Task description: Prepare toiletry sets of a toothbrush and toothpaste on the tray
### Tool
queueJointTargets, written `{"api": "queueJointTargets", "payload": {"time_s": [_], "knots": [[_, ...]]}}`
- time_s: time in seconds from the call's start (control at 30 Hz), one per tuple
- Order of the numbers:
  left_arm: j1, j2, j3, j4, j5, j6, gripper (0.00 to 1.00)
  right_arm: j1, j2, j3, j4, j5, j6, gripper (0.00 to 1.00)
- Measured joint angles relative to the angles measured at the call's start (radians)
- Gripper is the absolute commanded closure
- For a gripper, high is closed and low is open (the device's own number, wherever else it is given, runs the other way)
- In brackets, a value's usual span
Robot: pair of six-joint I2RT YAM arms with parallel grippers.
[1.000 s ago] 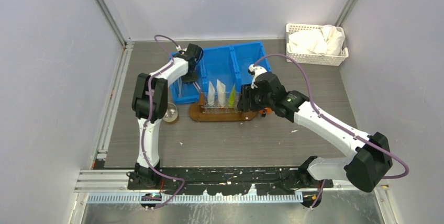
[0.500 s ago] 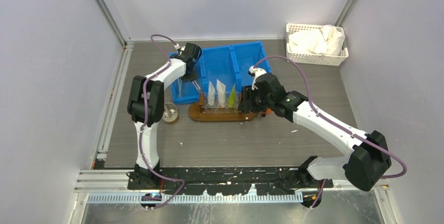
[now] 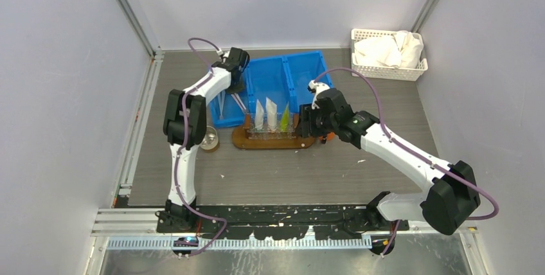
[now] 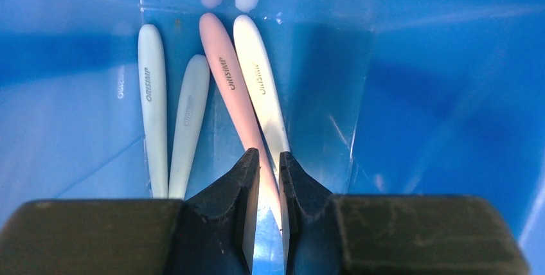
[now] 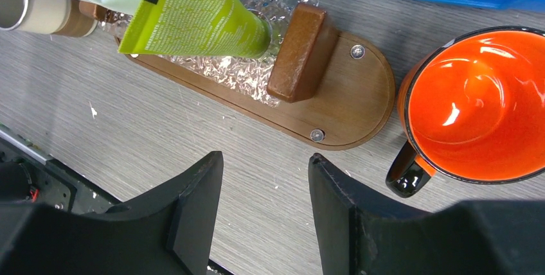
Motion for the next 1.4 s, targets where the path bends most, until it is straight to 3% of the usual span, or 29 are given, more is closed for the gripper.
{"api": "queueJointTargets", "payload": {"time_s": [0.93,1.0,1.03,1.07,1.4], "knots": [[0.037,0.064,0.040,-0.023,-0.022,-0.024,0.78,-0.023,0.018,-0.045,0.008,-0.026,-0.015,0.43],[0.037,0.069,0.046,-0.024,-0.022,-0.025,0.82,-0.024,0.018,-0.045,0.007,-0.027,-0.015,0.43],[0.038,0.069,0.047,-0.025,-0.022,-0.026,0.96,-0.024,0.018,-0.045,0.008,-0.027,-0.016,0.44],[0.038,0.070,0.048,-0.026,-0.022,-0.026,0.99,-0.024,0.018,-0.045,0.008,-0.028,-0.016,0.44],[0.053,0.034,-0.014,0.039,0.026,-0.047,0.99,-0.026,0.018,-0.045,0.007,-0.032,-0.018,0.44]]}}
